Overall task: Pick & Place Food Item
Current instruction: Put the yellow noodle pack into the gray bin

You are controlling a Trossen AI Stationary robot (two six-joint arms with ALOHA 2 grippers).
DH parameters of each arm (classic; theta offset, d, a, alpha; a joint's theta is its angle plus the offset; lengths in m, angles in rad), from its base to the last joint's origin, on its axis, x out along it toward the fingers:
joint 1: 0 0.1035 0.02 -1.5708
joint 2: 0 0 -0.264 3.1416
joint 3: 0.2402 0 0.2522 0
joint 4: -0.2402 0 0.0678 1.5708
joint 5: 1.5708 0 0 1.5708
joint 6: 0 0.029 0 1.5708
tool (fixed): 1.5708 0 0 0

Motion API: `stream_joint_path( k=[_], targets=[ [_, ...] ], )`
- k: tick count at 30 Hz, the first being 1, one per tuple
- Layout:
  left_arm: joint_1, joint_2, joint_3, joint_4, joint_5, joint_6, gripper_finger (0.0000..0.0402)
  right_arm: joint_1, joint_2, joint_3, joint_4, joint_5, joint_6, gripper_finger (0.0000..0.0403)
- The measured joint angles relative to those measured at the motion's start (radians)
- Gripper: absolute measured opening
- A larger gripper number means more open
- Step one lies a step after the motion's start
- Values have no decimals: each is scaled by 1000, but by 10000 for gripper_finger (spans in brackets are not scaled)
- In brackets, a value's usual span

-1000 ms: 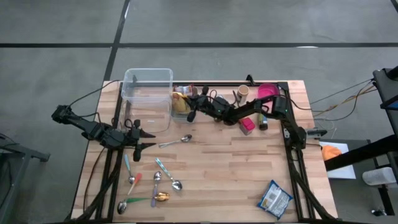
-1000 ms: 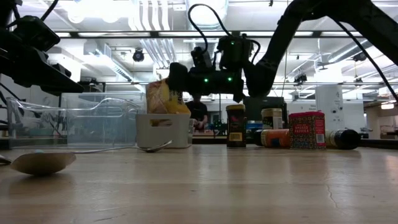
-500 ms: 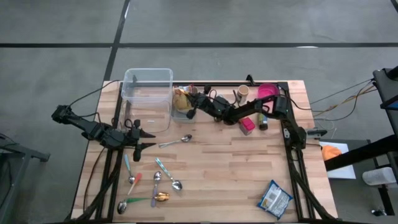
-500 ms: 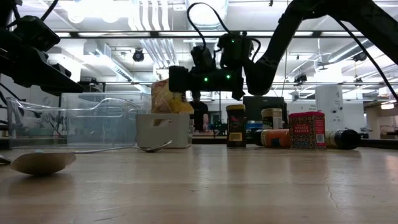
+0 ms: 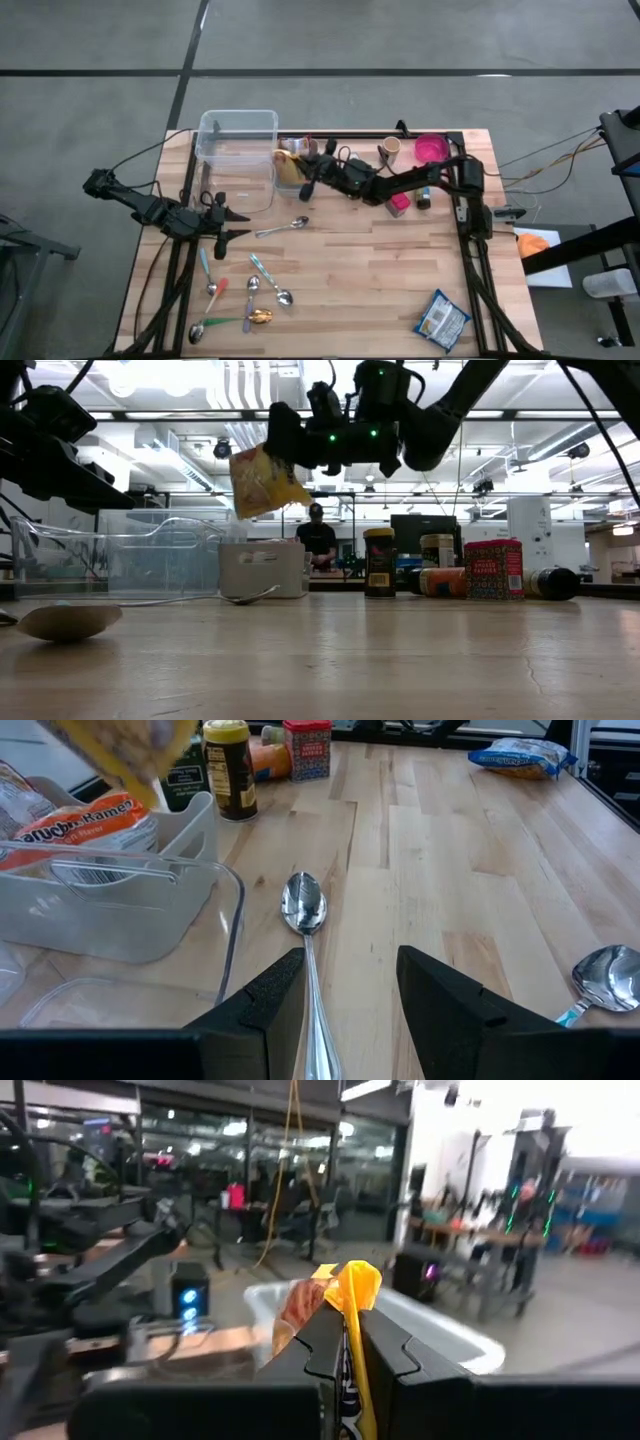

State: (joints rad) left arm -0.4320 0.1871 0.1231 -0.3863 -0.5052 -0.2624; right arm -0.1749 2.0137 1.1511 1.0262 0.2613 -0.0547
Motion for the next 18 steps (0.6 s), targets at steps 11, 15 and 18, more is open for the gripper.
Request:
stream_joint_path(
  k=[11,15,18],
  targets=[
    [0,0,0,0,0,0,163,-2,78,-2,67,0,101,8],
    [0,0,0,0,0,0,163,-9,131,5,119,-8,112,8],
    [0,0,0,0,0,0,163,-21,165,21,133,-46,160,8]
  ],
)
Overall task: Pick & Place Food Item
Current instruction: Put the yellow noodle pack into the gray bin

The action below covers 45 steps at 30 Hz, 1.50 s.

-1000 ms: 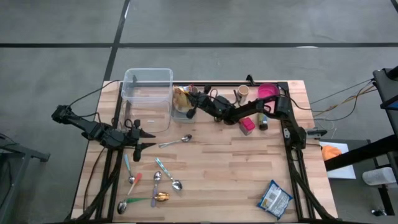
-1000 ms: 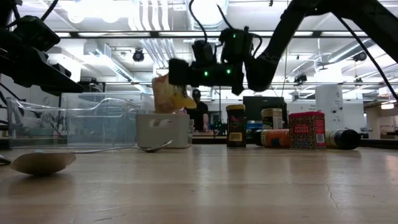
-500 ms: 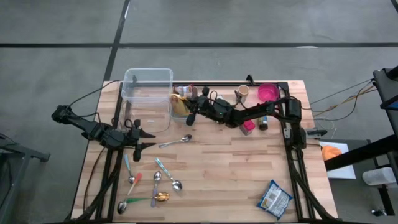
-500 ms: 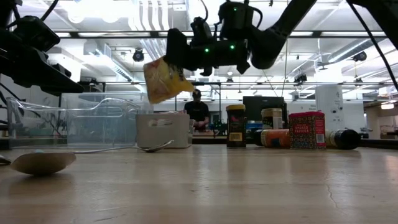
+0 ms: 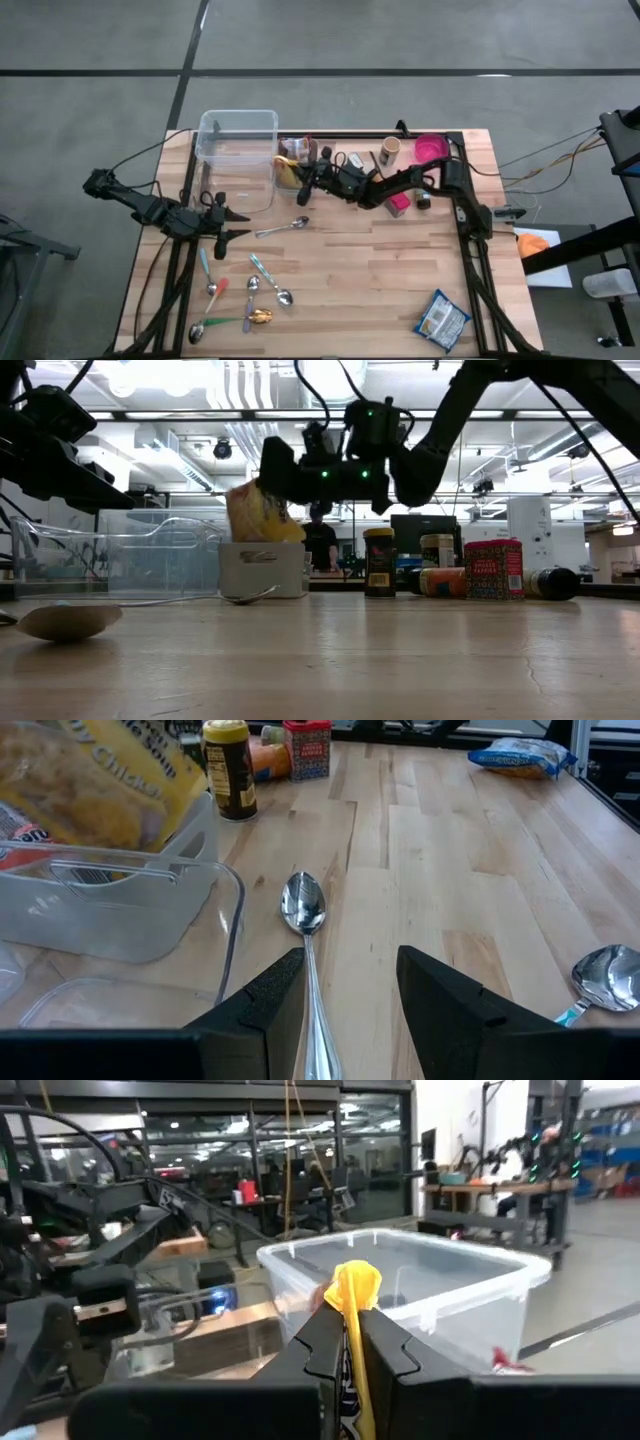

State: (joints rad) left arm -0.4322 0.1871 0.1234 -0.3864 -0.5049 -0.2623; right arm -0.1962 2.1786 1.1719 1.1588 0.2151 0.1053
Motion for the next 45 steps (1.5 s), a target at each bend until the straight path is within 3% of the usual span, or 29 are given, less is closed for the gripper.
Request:
stream_joint_path(
  k=[10,29,45],
  targets=[
    [0,0,0,0,0,0,163,-24,68,35,12,-29,19,8],
    [0,0,0,0,0,0,163,-11,66,-96,10,-32,15,8],
    [0,0,0,0,0,0,163,0,61,-100,2,-29,-36,8]
  ],
)
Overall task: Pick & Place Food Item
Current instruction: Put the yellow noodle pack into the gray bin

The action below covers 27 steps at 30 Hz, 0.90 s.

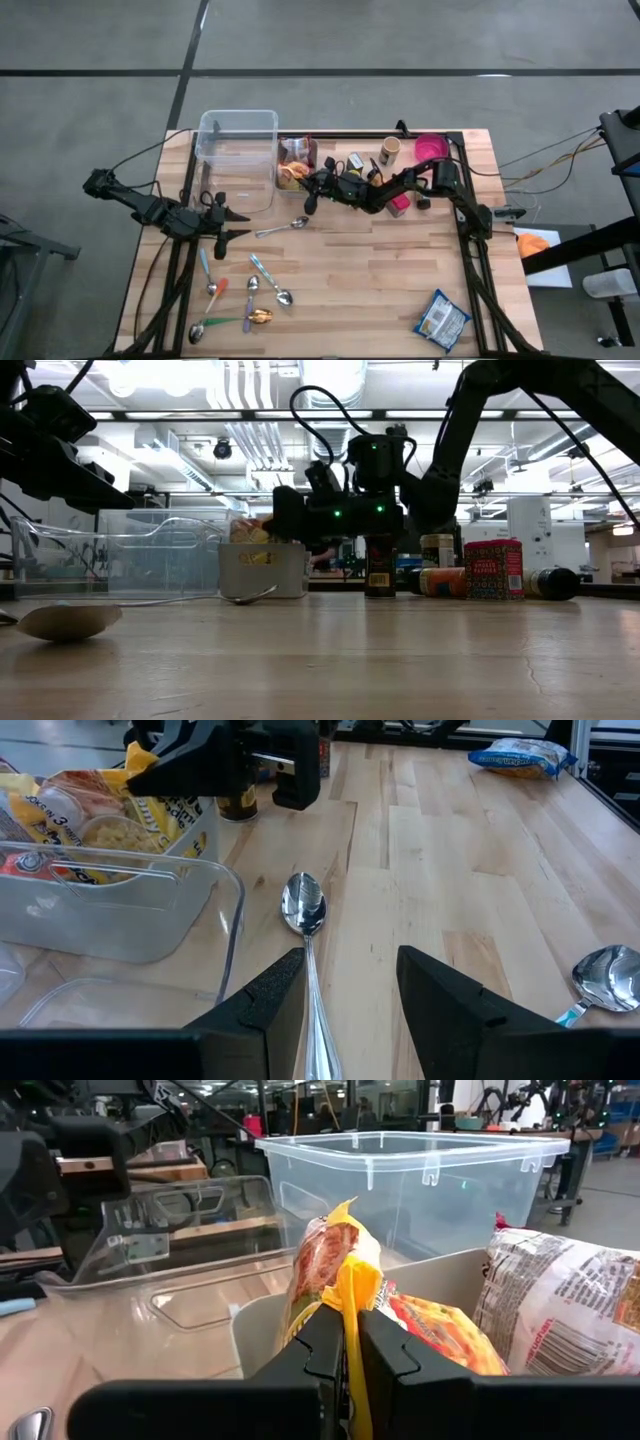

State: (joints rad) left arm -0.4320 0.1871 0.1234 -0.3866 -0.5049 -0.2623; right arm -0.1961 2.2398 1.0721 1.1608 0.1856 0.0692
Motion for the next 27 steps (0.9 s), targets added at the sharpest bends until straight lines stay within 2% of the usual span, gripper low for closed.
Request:
stream_joint_path(
  k=[5,12,16,27],
  targets=[
    [0,0,0,0,0,0,163,4,-11,0,0,4,-16,32],
    [0,0,0,0,0,0,164,2,-13,0,2,24,33,135],
    [0,0,0,0,0,0,164,1,-14,0,0,24,34,178],
    [0,0,0,0,0,0,164,-5,-92,-8,5,52,-26,236]
  ],
)
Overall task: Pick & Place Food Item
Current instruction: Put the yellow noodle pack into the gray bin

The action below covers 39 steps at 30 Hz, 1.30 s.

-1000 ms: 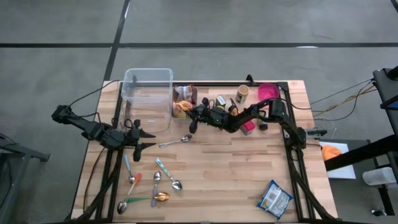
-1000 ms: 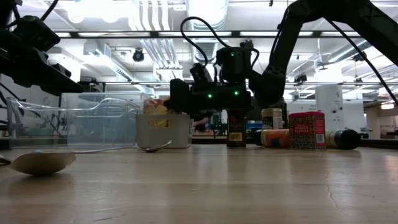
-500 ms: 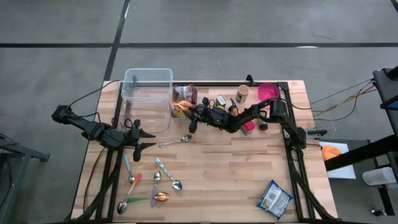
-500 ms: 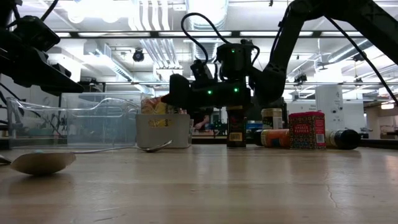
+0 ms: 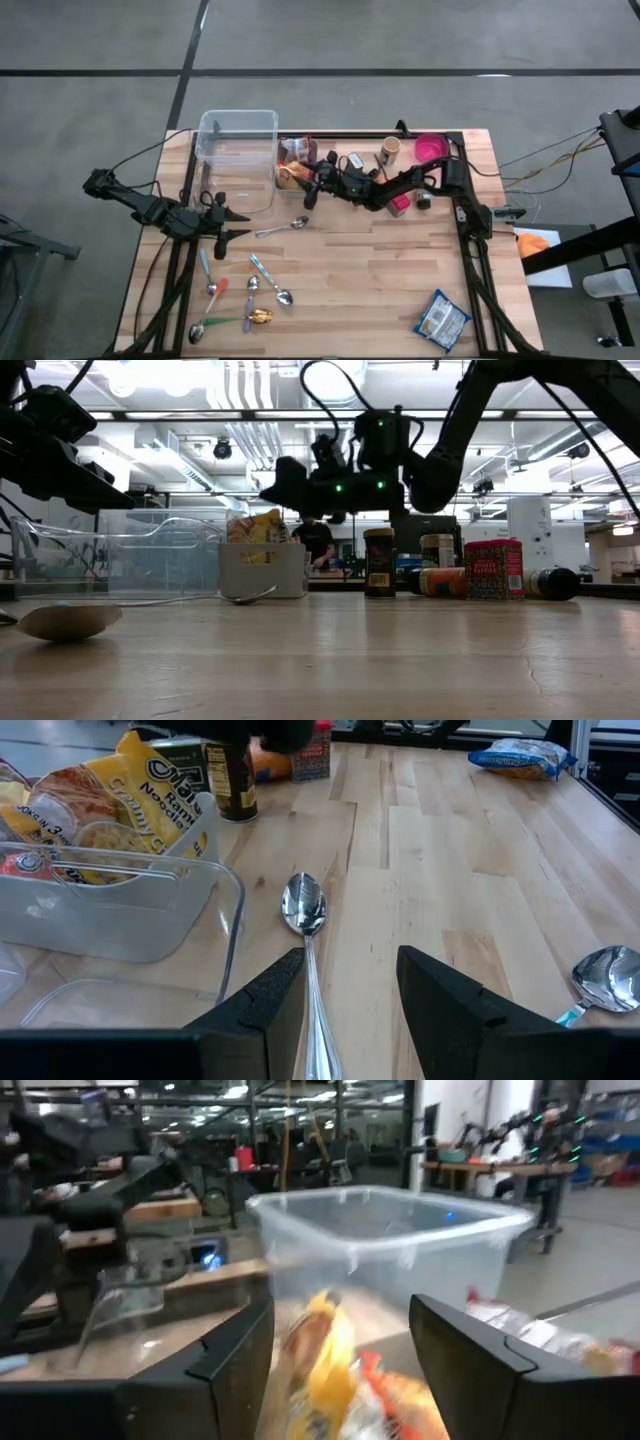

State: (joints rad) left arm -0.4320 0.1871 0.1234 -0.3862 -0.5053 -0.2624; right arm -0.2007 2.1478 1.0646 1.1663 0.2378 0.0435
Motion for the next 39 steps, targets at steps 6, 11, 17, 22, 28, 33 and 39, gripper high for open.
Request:
stream_joint_path(
  k=[6,11,17,22,28,33,39],
  targets=[
    [0,0,0,0,0,0,164,1,-83,-36,-10,-66,12,256],
    [0,0,0,0,0,0,164,2,-102,-47,-72,-284,146,260],
    [0,0,0,0,0,0,164,1,-102,4,-285,-316,189,260],
    [0,0,0,0,0,0,163,2,-102,87,-440,-323,192,260],
    [0,0,0,0,0,0,163,2,-87,199,-661,-325,241,260],
    [0,0,0,0,0,0,163,-8,-47,272,-770,-326,259,260],
    [0,0,0,0,0,0,163,-31,-23,308,-843,-307,275,260]
  ],
)
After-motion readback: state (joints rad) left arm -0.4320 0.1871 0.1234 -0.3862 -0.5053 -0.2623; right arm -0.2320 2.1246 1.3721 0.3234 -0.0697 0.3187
